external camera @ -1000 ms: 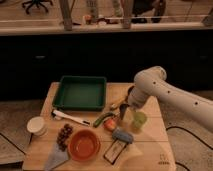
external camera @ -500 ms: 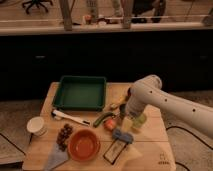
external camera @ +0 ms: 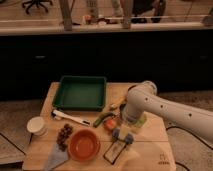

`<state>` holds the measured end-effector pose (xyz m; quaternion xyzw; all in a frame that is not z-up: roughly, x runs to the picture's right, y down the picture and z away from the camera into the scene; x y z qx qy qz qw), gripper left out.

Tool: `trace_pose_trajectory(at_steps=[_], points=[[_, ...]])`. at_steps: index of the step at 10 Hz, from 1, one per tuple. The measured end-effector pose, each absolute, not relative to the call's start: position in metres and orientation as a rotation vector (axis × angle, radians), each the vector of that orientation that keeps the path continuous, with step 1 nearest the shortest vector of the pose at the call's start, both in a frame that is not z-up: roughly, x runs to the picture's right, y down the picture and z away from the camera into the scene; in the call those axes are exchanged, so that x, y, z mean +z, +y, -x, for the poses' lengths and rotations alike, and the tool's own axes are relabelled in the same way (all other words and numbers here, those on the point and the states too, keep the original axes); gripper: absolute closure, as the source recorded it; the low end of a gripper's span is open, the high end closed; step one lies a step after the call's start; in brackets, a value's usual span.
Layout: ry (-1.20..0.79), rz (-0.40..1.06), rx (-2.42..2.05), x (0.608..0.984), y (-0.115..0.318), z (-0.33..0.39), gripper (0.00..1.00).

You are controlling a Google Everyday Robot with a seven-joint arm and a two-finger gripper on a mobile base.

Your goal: Wipe tray with sponge

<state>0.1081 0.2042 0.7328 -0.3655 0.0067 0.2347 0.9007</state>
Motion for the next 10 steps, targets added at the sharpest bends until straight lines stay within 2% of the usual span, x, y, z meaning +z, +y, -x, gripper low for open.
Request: trace_pose_trajectory(at_steps=[8,10], points=[[0.063,0.834,0.548,0.761,0.247,-0.108,0.22],[0.063,0.851,0.548,0.768,0.253,-0.104,0.38]])
